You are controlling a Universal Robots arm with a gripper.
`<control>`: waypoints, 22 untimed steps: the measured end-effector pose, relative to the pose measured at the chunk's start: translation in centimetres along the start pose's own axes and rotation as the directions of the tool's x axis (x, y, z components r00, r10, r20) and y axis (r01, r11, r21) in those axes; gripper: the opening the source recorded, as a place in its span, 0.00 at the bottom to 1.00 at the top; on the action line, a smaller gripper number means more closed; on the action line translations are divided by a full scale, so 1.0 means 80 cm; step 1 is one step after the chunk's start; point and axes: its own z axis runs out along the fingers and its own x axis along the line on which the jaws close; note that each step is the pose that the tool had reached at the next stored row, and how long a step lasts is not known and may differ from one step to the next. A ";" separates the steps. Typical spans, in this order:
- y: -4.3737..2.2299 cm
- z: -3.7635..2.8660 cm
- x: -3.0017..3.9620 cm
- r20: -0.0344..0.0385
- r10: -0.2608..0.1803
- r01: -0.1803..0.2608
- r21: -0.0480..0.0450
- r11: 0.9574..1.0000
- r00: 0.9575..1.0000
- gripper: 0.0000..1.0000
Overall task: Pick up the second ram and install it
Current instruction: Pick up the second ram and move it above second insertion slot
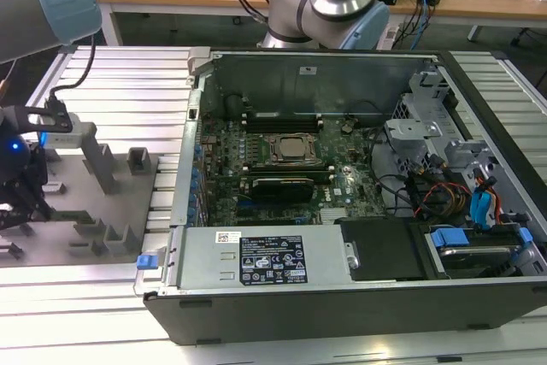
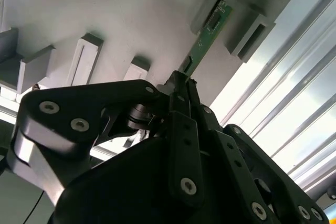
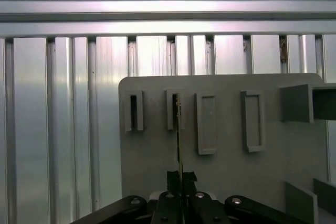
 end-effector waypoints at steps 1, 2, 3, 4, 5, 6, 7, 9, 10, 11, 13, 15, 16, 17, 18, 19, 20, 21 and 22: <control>0.0001 -0.0023 -0.0001 0.000 0.000 0.000 0.000 1.000 1.000 0.13; 0.0002 -0.0050 -0.0002 0.000 0.000 0.000 0.000 1.000 1.000 0.13; 0.0003 -0.0068 -0.0003 0.000 0.000 0.000 0.000 1.000 1.000 0.13; 0.0004 -0.0094 -0.0004 0.000 0.000 0.000 0.000 1.000 1.000 0.13; 0.0005 -0.0144 -0.0006 0.000 0.000 0.000 0.000 1.000 1.000 0.13; 0.0006 -0.0170 -0.0008 0.000 0.000 0.000 0.000 1.000 1.000 0.13; 0.0008 -0.0213 -0.0010 0.000 0.000 0.000 0.000 1.000 1.000 0.13; 0.0009 -0.0250 -0.0011 0.000 0.000 0.000 0.000 1.000 1.000 0.13; 0.0010 -0.0279 -0.0013 0.000 0.000 0.000 0.000 1.000 1.000 0.13; 0.0012 -0.0327 -0.0015 0.000 0.000 0.000 0.000 1.000 1.000 0.13; 0.0014 -0.0393 -0.0019 0.000 0.000 0.000 0.000 1.000 1.000 0.13; 0.0018 -0.0470 -0.0024 0.000 0.000 0.000 0.000 1.000 1.000 0.13; 0.0019 -0.0503 -0.0027 -0.001 0.000 0.000 0.000 1.000 1.000 0.13; 0.0020 -0.0524 -0.0028 -0.001 0.000 0.000 0.000 1.000 1.000 0.13; 0.0020 -0.0538 -0.0029 -0.001 0.000 0.000 0.000 1.000 1.000 0.13; 0.0021 -0.0561 -0.0031 -0.002 0.000 0.000 0.000 1.000 1.000 0.13; 0.0022 -0.0585 -0.0033 -0.002 0.000 0.000 0.000 1.000 1.000 0.13; 0.0023 -0.0605 -0.0035 -0.003 0.000 0.000 0.000 1.000 1.000 0.13; 0.0023 -0.0614 -0.0036 -0.004 0.000 0.000 0.000 1.000 1.000 0.13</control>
